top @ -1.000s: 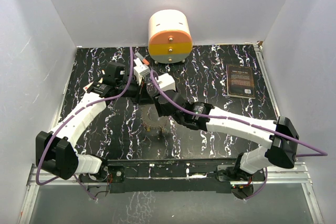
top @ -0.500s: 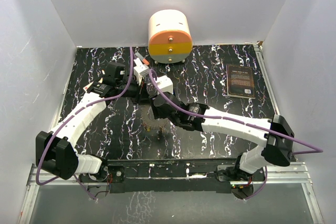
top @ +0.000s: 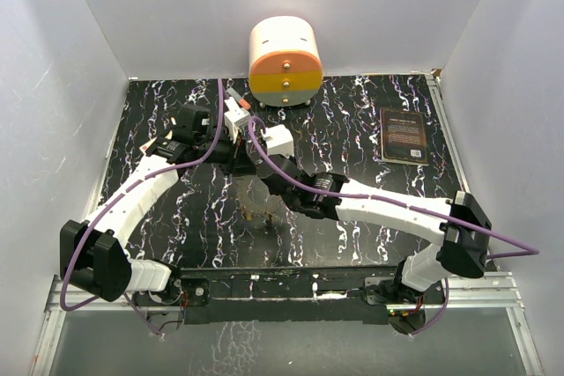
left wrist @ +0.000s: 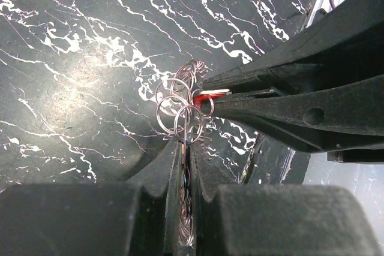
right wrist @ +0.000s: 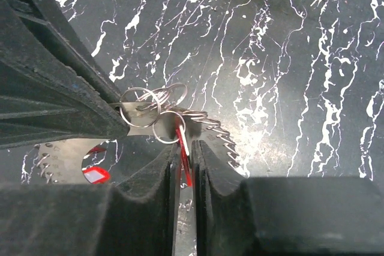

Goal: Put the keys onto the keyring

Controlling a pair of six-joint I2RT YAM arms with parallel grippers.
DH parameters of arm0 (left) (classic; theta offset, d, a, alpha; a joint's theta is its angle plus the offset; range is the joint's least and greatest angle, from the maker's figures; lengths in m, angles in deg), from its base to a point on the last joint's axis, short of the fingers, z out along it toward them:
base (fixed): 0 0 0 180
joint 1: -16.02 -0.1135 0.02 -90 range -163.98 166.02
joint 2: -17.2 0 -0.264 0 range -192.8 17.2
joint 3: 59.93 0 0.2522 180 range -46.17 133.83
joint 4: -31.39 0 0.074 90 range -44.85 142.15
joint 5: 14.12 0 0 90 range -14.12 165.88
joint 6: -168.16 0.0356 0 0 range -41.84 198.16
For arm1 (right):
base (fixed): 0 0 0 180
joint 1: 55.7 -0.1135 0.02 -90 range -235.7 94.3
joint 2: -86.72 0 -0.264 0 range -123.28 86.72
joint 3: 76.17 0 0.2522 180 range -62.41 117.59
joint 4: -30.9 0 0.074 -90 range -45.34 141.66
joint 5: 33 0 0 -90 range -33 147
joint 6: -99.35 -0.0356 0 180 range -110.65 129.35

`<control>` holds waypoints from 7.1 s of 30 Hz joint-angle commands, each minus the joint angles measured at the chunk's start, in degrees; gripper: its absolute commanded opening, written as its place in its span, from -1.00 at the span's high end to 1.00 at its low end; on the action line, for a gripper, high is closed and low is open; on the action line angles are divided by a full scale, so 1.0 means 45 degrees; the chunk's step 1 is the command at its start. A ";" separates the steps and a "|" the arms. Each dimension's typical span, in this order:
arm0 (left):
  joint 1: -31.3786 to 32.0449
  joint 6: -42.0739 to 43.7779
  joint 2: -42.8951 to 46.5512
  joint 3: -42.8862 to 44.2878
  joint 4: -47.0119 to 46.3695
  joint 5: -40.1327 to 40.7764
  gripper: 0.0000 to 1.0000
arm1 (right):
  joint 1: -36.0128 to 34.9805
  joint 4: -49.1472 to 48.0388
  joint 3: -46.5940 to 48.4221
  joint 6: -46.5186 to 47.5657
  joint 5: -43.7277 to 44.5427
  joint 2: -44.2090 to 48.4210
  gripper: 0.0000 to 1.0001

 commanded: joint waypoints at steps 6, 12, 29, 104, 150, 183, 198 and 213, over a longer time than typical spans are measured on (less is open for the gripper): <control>0.0042 0.0017 0.0262 0.0576 -0.0009 -0.1179 1.00 | -0.0021 -0.0408 0.0450 0.0874 0.0525 0.0702 0.82; 0.0042 0.0348 0.0268 0.0627 0.0247 -0.1668 1.00 | -0.0019 -0.0694 0.0395 0.2056 -0.0140 0.1370 0.84; 0.0196 0.1133 0.0375 0.0669 0.0729 -0.1986 1.00 | -0.0019 0.0806 0.1924 0.2926 -0.1622 0.1294 0.84; 0.1130 0.1769 -0.0242 0.1264 0.1074 -0.3403 0.17 | 0.0030 0.3266 0.3870 0.3185 -0.3299 0.1450 0.84; 0.1544 0.3613 0.0067 0.1522 0.2423 -0.2731 1.00 | 0.0547 0.4436 0.3600 0.3232 -0.3449 0.2792 0.84; 0.2063 0.5064 0.0081 0.2107 0.3490 -0.1638 1.00 | 0.3672 0.5656 0.4206 0.2812 -0.9228 0.2389 0.84; 0.2288 0.4443 -0.0092 0.2575 0.3340 -0.0785 0.49 | 0.3672 0.5303 0.4284 0.1695 -1.1004 0.2374 0.84; 0.2657 0.3918 -0.1039 0.4958 0.5188 -0.0345 0.42 | 0.3709 0.6660 0.5250 -0.0155 -0.9552 0.1217 0.84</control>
